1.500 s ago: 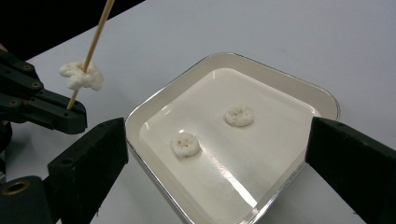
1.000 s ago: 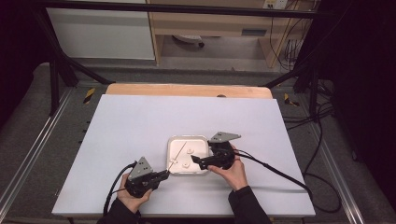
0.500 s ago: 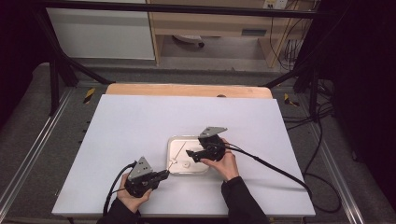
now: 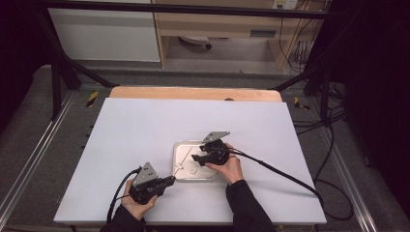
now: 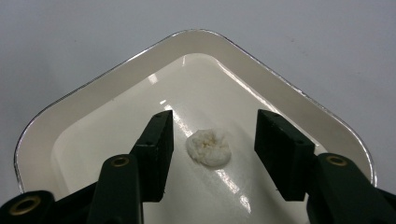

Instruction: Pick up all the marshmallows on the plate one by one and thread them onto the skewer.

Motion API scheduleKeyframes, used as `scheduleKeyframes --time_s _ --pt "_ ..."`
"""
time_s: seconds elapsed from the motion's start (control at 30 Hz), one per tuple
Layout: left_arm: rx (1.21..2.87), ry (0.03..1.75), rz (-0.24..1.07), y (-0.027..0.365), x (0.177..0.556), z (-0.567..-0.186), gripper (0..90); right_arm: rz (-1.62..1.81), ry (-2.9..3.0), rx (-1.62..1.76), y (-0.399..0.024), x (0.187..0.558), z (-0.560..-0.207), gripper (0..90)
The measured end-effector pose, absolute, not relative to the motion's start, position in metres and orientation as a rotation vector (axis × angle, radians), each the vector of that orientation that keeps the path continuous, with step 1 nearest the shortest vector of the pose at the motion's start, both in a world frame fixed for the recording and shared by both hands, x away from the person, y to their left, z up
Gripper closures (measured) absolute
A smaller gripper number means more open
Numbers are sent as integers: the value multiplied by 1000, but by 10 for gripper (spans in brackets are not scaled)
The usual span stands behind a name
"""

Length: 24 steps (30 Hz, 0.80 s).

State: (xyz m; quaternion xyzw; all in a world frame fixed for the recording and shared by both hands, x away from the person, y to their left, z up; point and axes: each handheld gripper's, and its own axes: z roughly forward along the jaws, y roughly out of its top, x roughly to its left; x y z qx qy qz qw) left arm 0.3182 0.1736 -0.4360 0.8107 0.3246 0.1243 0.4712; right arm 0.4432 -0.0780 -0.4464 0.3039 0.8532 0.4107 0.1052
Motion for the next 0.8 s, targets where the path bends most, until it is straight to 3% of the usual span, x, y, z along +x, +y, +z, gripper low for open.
scheduleKeyframes --time_s 0.47,0.8 --pt "1990 795 305 173 318 -437 880 1186 2533 824 -76 443 -454 665" --pt "1991 790 304 173 317 -437 880 1244 2506 872 -79 440 -444 701"
